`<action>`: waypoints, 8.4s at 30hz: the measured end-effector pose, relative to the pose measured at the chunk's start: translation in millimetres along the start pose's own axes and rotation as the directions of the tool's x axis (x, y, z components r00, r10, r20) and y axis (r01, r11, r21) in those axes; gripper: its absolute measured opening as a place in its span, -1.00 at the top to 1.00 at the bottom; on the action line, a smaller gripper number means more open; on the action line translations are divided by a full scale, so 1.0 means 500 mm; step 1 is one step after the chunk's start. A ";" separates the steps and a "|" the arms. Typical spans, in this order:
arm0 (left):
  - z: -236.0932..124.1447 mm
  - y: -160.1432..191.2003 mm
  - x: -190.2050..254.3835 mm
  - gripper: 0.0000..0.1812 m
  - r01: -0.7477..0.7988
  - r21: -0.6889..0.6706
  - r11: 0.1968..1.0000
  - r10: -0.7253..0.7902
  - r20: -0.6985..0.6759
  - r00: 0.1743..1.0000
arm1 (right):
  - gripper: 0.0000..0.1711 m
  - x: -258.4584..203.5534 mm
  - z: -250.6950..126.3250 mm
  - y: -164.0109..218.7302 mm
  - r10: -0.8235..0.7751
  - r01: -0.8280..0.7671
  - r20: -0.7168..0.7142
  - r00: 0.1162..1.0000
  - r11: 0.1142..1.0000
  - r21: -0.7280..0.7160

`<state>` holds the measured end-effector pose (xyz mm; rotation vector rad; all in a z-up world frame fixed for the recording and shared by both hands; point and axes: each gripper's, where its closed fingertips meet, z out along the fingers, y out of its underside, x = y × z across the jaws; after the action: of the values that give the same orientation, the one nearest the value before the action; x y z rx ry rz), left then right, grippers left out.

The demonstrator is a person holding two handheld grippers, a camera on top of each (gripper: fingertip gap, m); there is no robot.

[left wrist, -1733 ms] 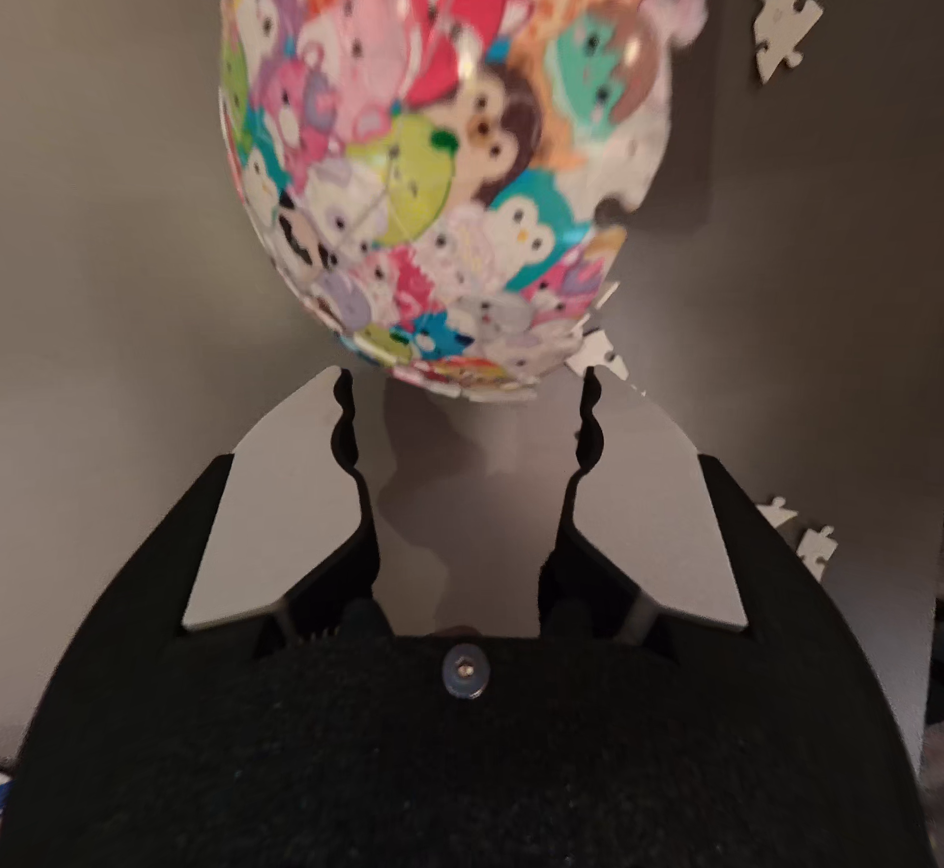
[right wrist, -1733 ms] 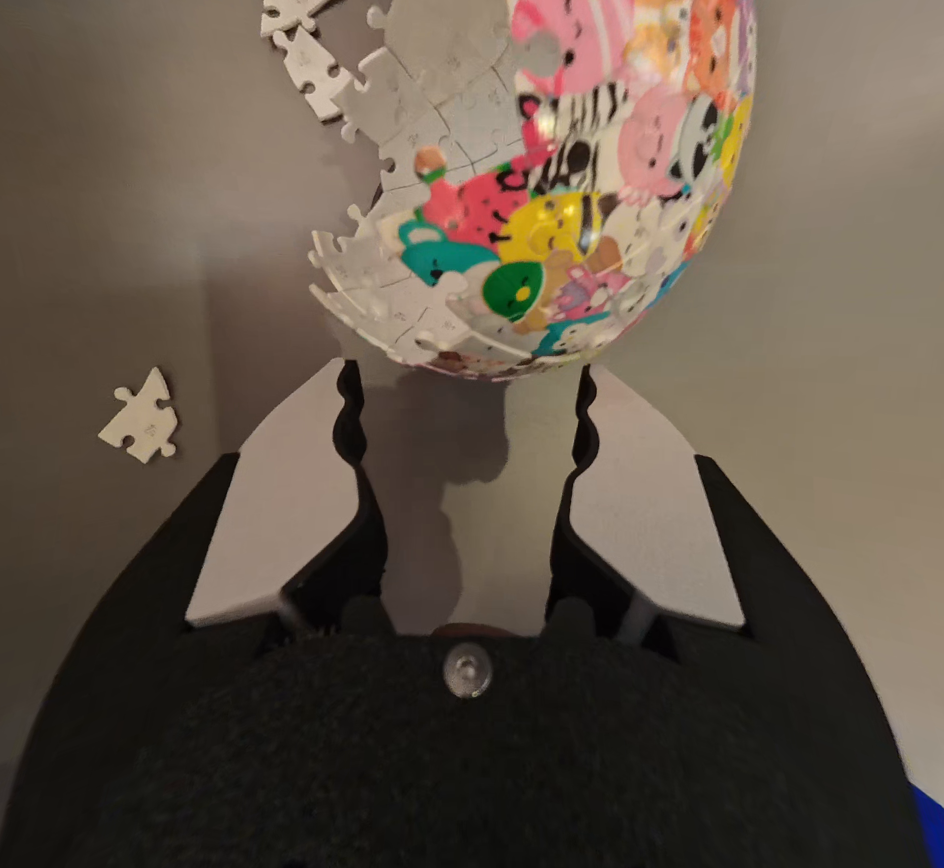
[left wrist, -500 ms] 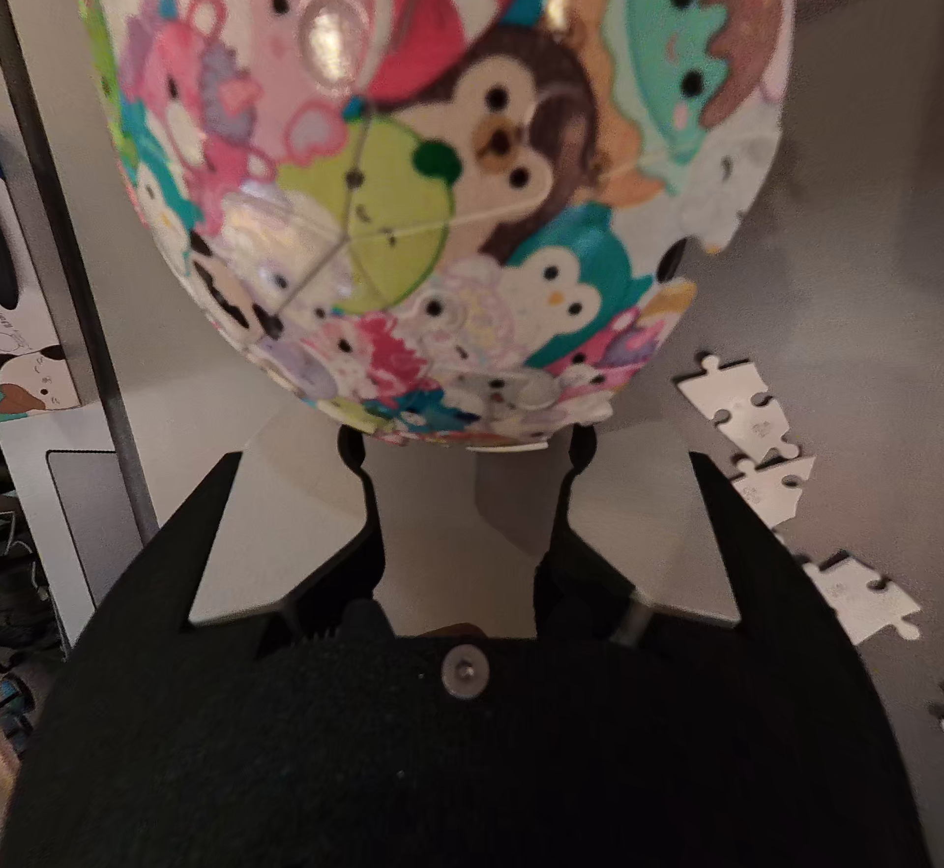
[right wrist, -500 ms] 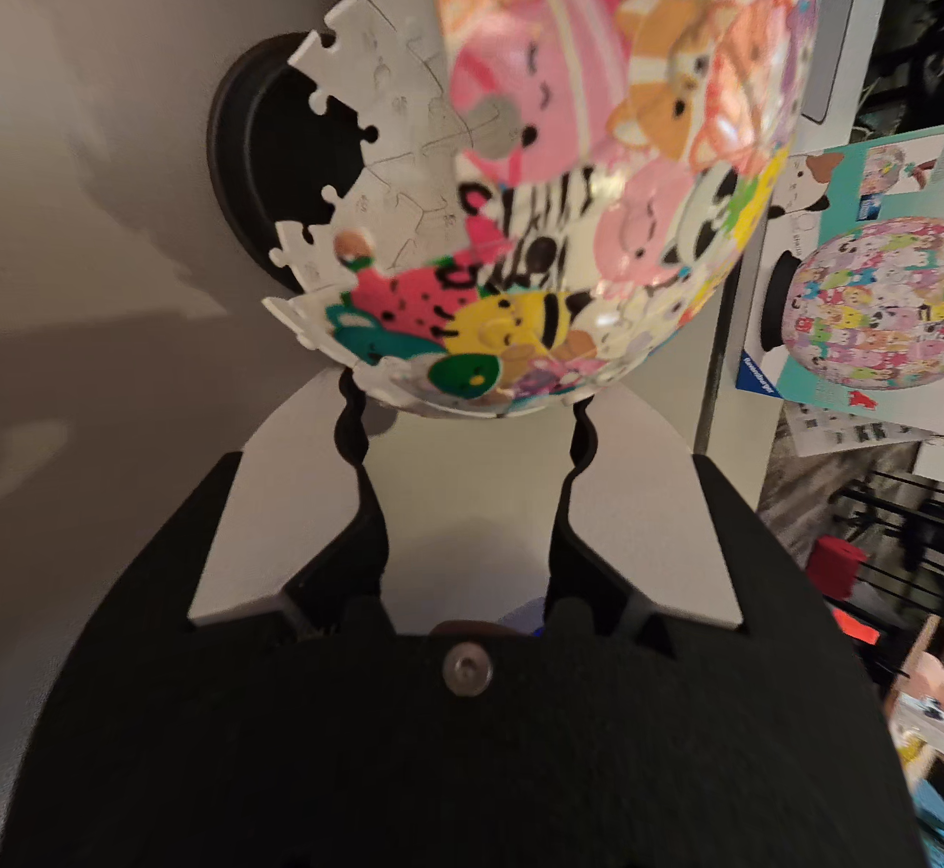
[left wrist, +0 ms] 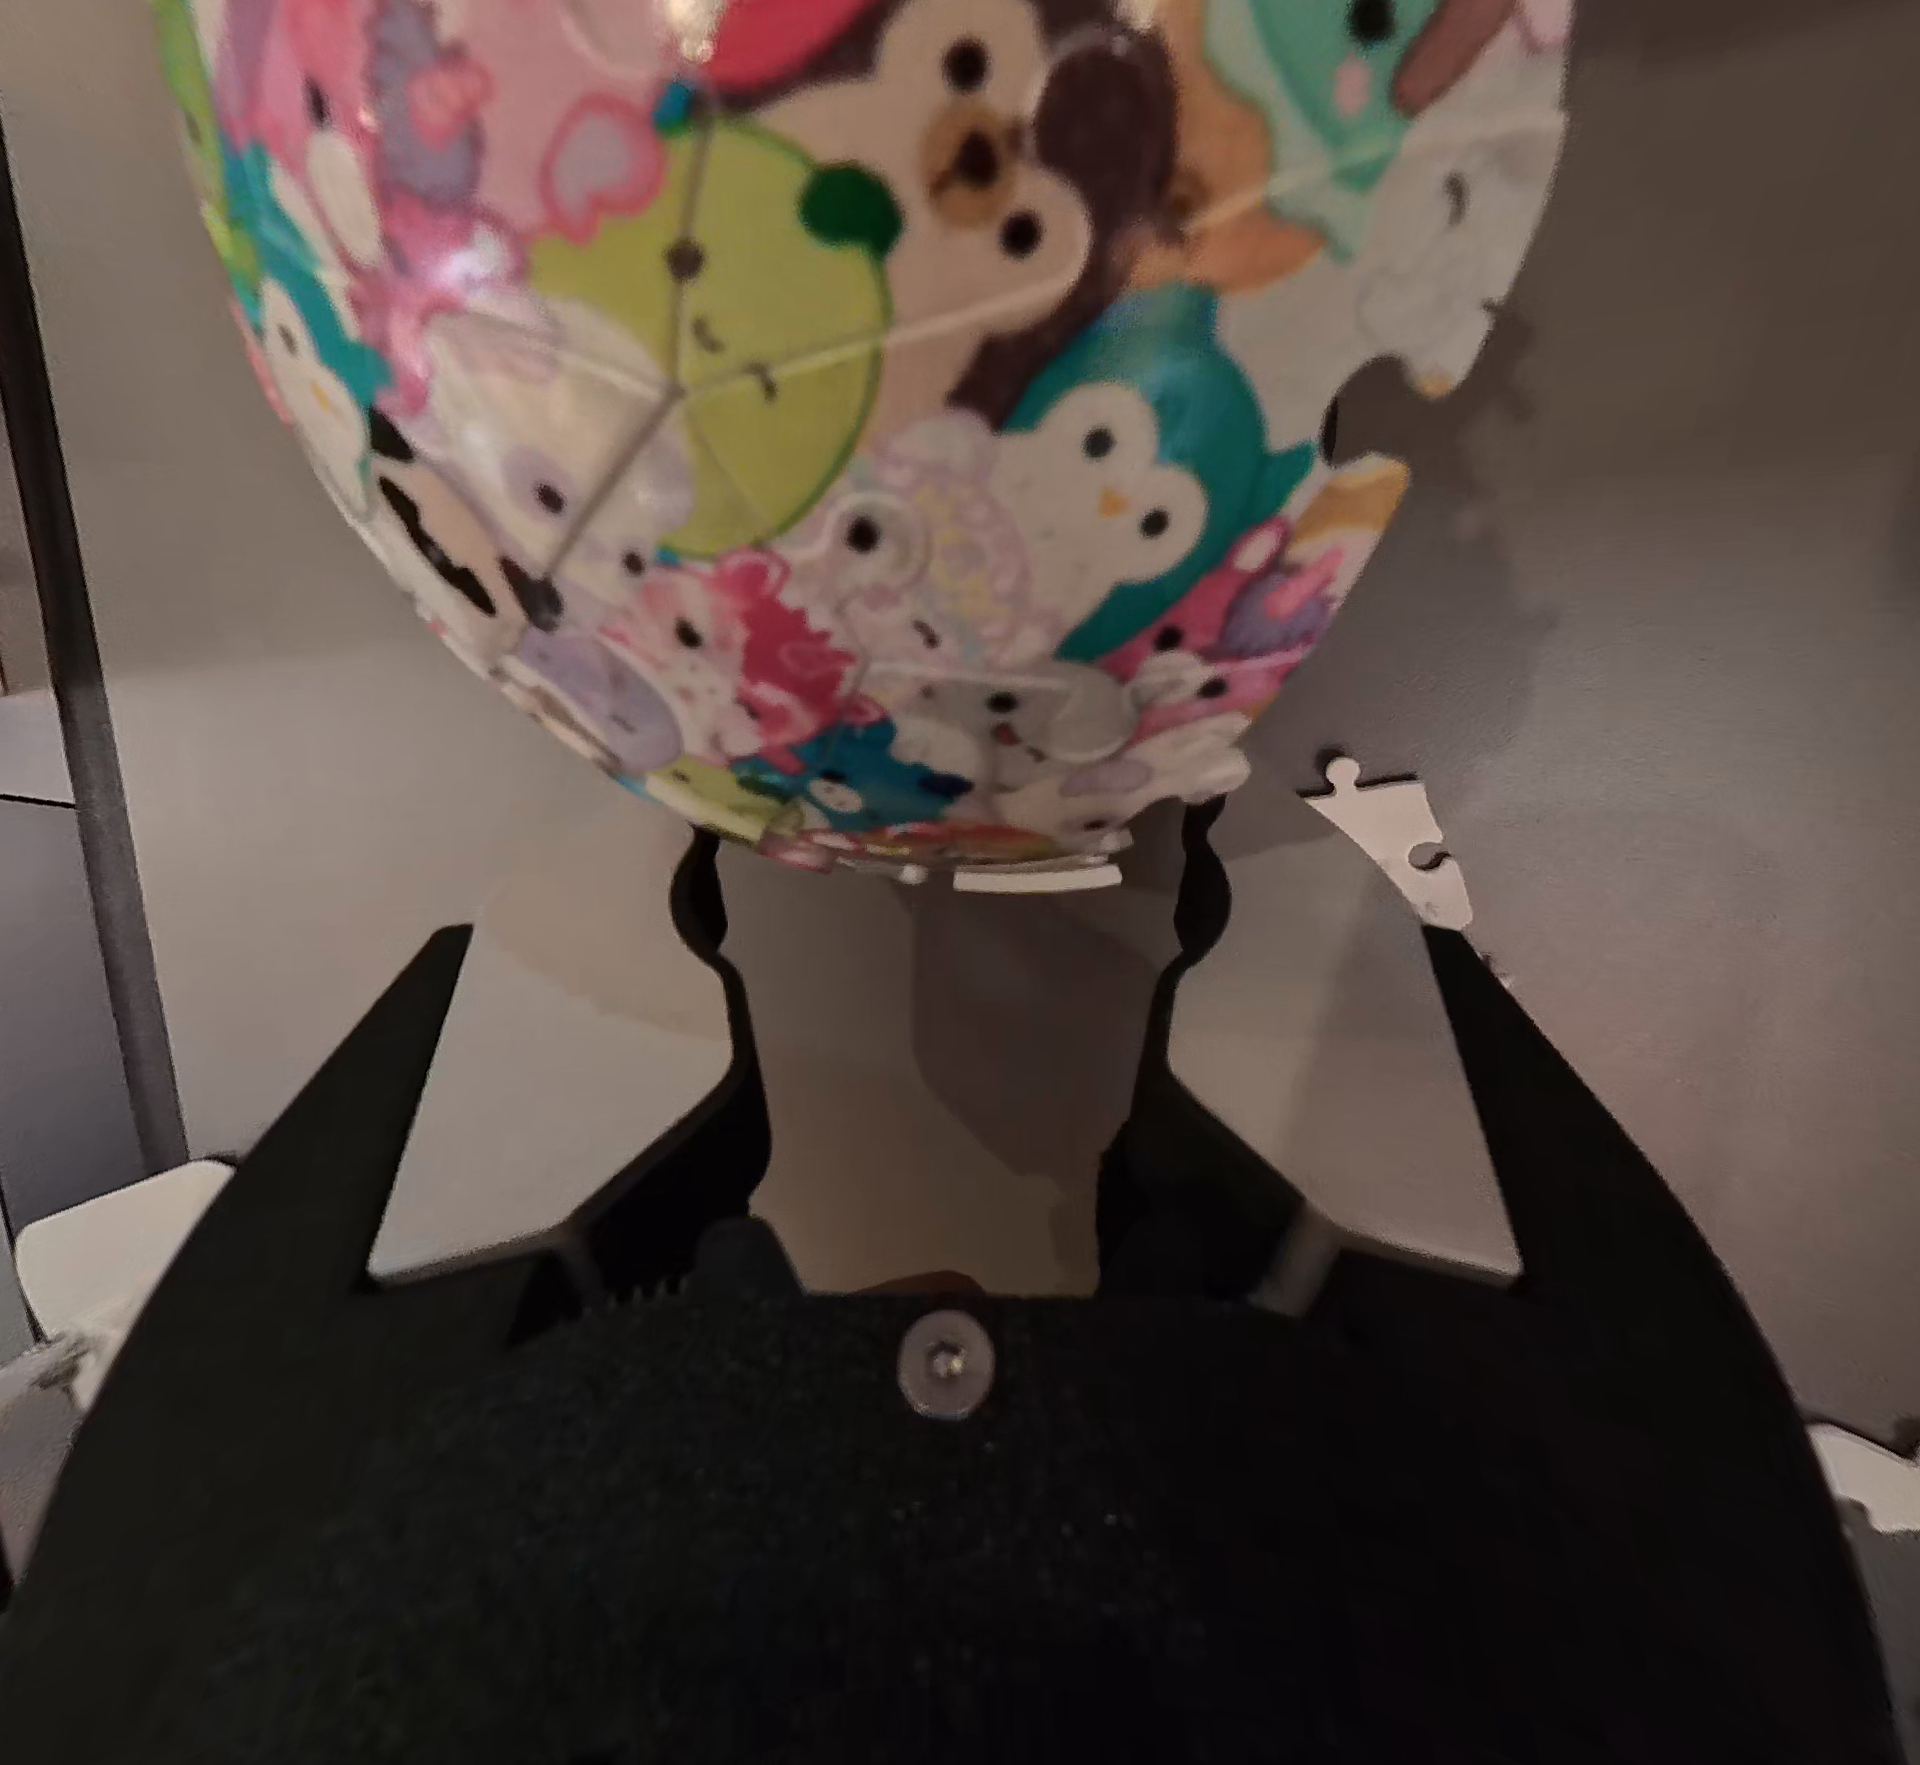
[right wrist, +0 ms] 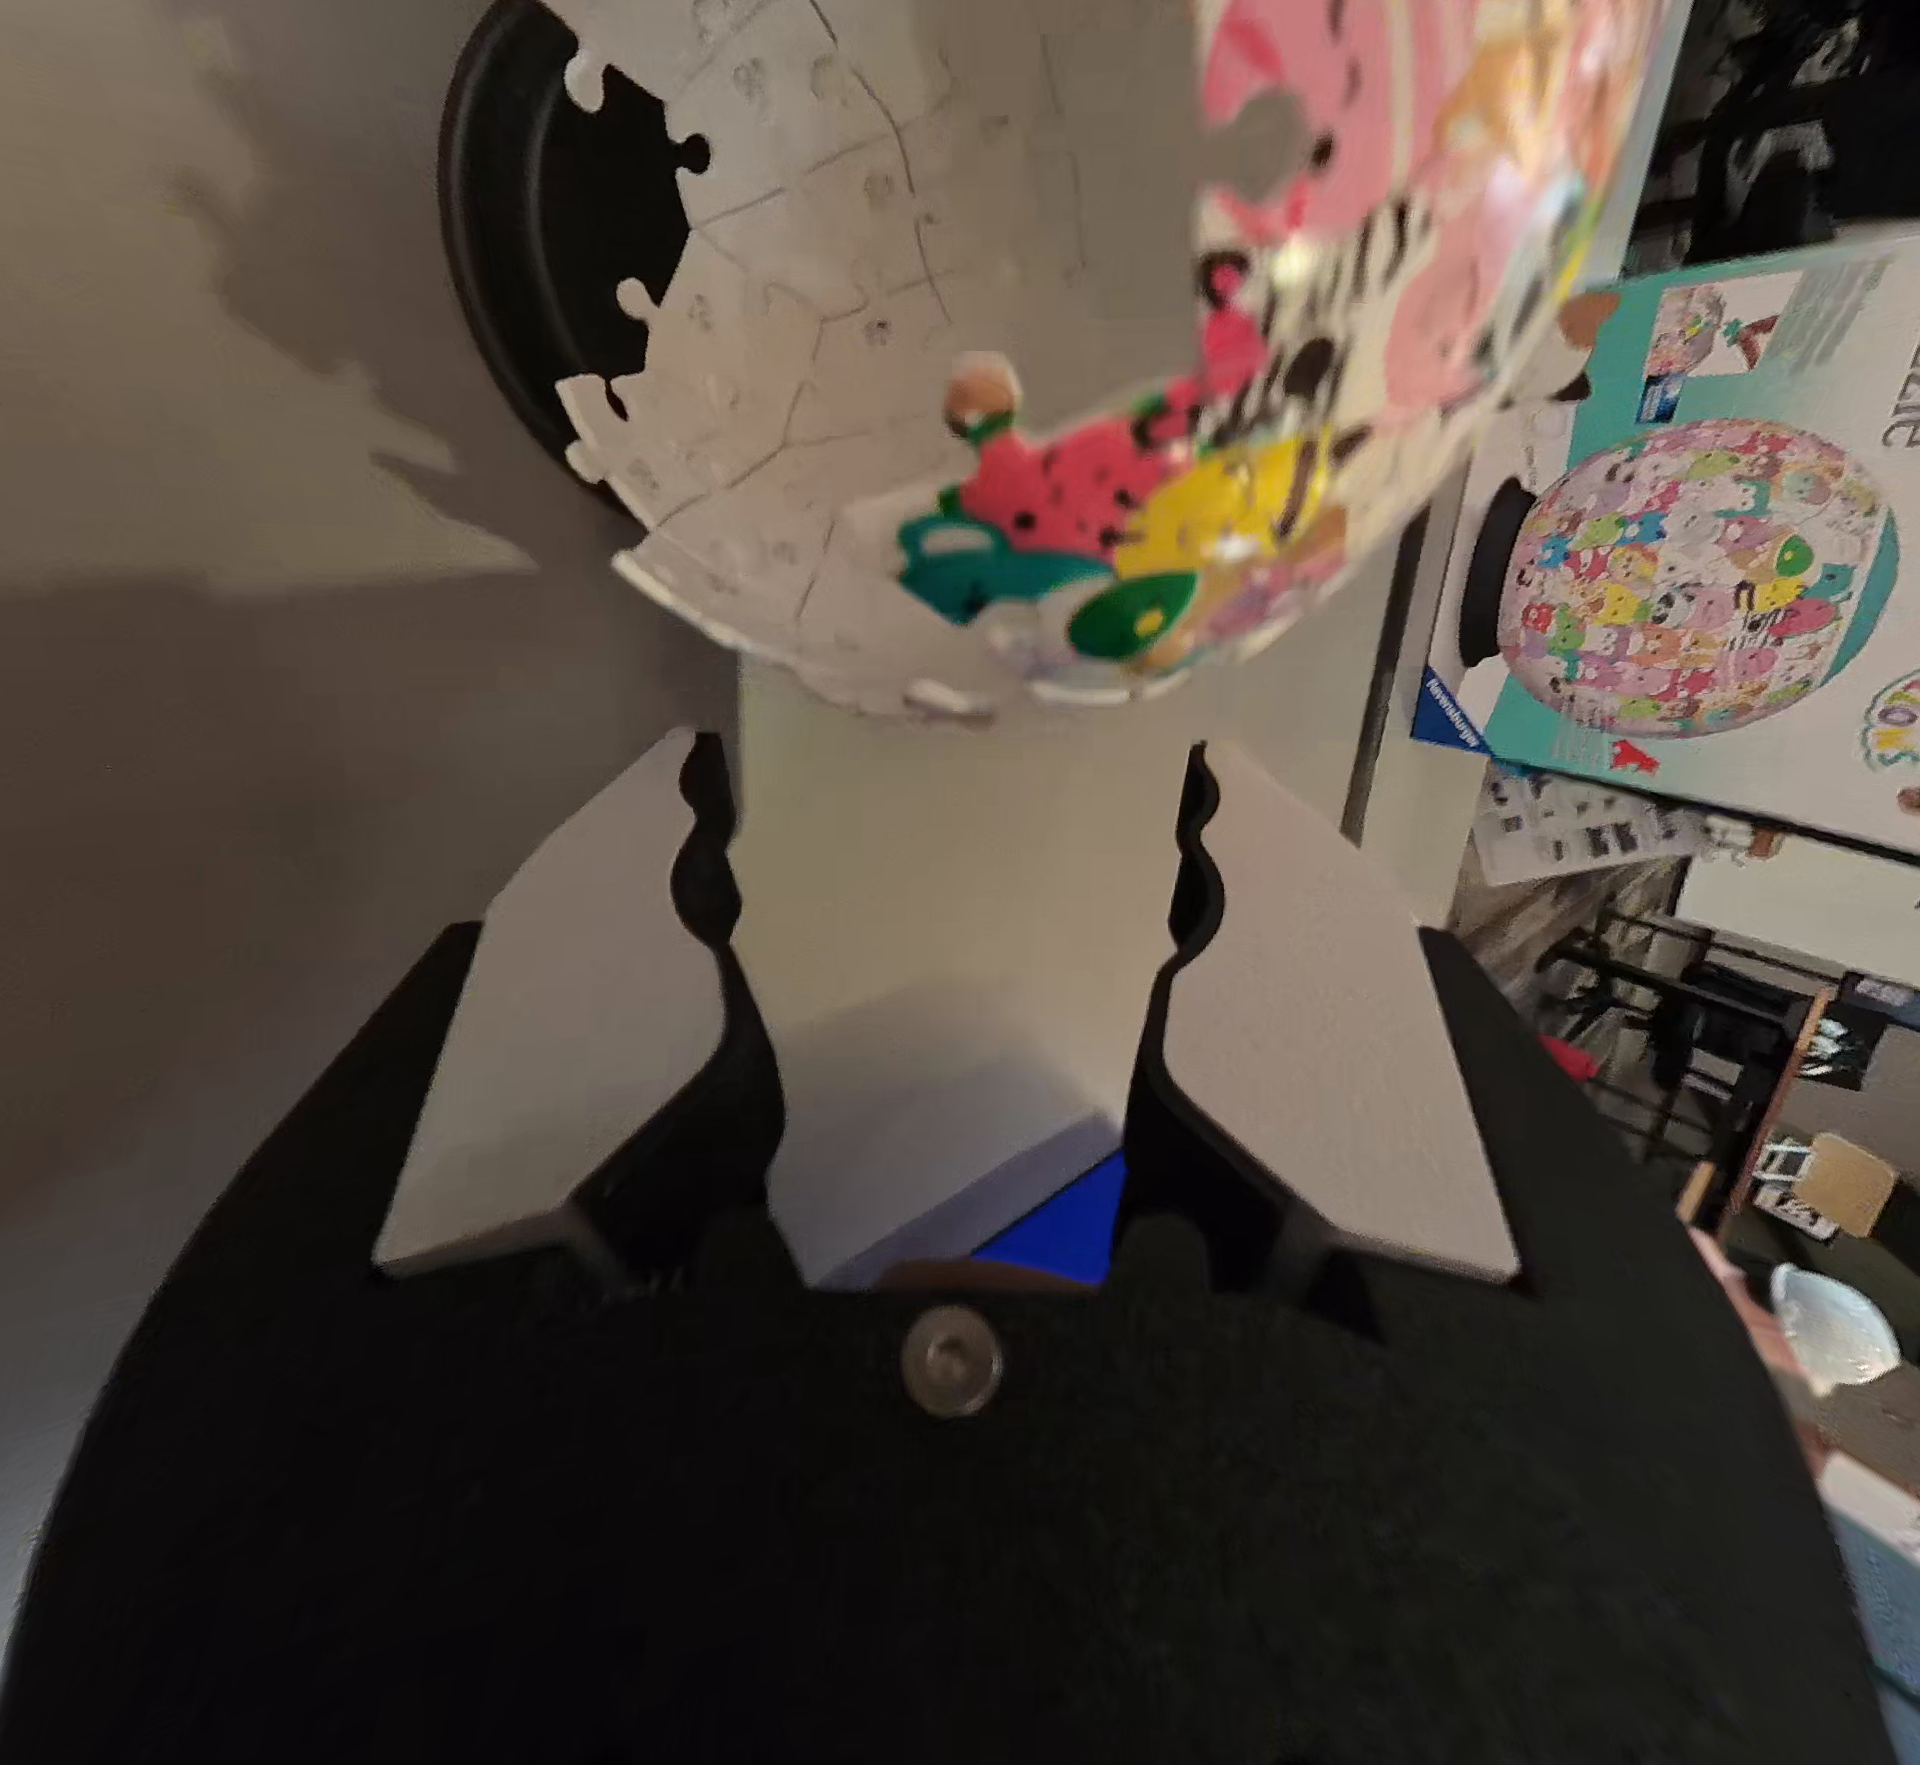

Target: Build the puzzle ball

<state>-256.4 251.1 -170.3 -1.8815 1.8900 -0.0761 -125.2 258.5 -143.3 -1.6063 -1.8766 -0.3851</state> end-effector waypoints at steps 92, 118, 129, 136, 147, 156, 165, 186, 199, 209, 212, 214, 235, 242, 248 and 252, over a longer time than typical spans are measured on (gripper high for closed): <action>-0.265 0.069 0.283 0.23 0.656 0.684 0.321 -0.889 -0.023 0.458 | 0.73 -0.282 -0.074 -0.130 0.712 -0.752 0.271 0.648 0.655 0.075; -0.280 0.067 0.297 0.22 0.641 0.687 0.343 -0.885 0.007 0.465 | 0.54 -0.312 -0.129 -0.150 0.741 -0.805 0.342 0.578 0.587 0.089; -0.260 0.061 0.297 0.21 0.641 0.657 0.397 -0.872 0.050 0.487 | 0.60 -0.278 -0.099 -0.122 0.713 -0.767 0.295 0.636 0.626 0.141; -0.254 0.065 0.291 0.21 0.638 0.654 0.406 -0.865 0.050 0.499 | 0.60 -0.286 -0.074 -0.120 0.651 -0.711 0.324 0.687 0.693 0.117; -0.271 0.068 0.282 0.22 0.624 0.689 0.370 -0.868 0.016 0.497 | 0.71 -0.269 -0.062 -0.113 0.669 -0.724 0.305 0.678 0.680 0.119; -0.277 0.080 0.278 0.22 0.630 0.695 0.347 -0.878 0.005 0.478 | 0.70 -0.286 -0.075 -0.132 0.639 -0.713 0.358 0.681 0.691 0.121; -0.276 0.078 0.284 0.22 0.625 0.686 0.372 -0.872 0.027 0.489 | 0.64 -0.279 -0.075 -0.127 0.656 -0.727 0.359 0.664 0.679 0.105; -0.277 0.074 0.287 0.22 0.624 0.688 0.370 -0.869 0.019 0.494 | 0.77 -0.279 -0.071 -0.137 0.665 -0.729 0.328 0.671 0.673 0.125; -0.276 0.073 0.288 0.22 0.623 0.687 0.374 -0.868 0.023 0.496 | 0.84 -0.285 -0.070 -0.143 0.659 -0.722 0.328 0.677 0.682 0.118; -0.278 0.073 0.288 0.22 0.623 0.689 0.371 -0.869 0.020 0.495 | 0.94 -0.276 -0.065 -0.135 0.664 -0.722 0.316 0.678 0.682 0.115; -0.278 0.073 0.288 0.22 0.621 0.689 0.373 -0.868 0.023 0.496 | 0.94 -0.263 -0.067 -0.135 0.662 -0.718 0.300 0.687 0.682 0.140; -0.277 0.073 0.288 0.22 0.622 0.688 0.374 -0.868 0.024 0.496 | 0.94 -0.247 -0.072 -0.142 0.665 -0.727 0.310 0.679 0.666 0.166; -0.276 0.079 0.282 0.22 0.621 0.690 0.372 -0.869 0.024 0.493 | 0.95 -0.118 0.006 -0.166 0.733 -0.785 0.303 0.609 0.613 0.092; -0.275 0.079 0.281 0.22 0.625 0.689 0.366 -0.870 0.016 0.492 | 0.94 -0.123 -0.024 -0.176 0.719 -0.793 0.348 0.601 0.592 0.145; -0.264 0.075 0.287 0.22 0.633 0.672 0.384 -0.861 0.013 0.508 | 0.95 -0.176 -0.074 -0.194 0.609 -0.734 0.422 0.671 0.624 0.266; -0.260 0.060 0.294 0.23 0.622 0.667 0.410 -0.846 0.023 0.533 | 0.95 -0.218 -0.068 -0.149 0.575 -0.676 0.392 0.718 0.710 0.199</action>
<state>-323.8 75.3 -107.2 -1.9294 0.4960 -0.5158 -181.4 137.5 -172.6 -2.0134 -1.3411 0.4871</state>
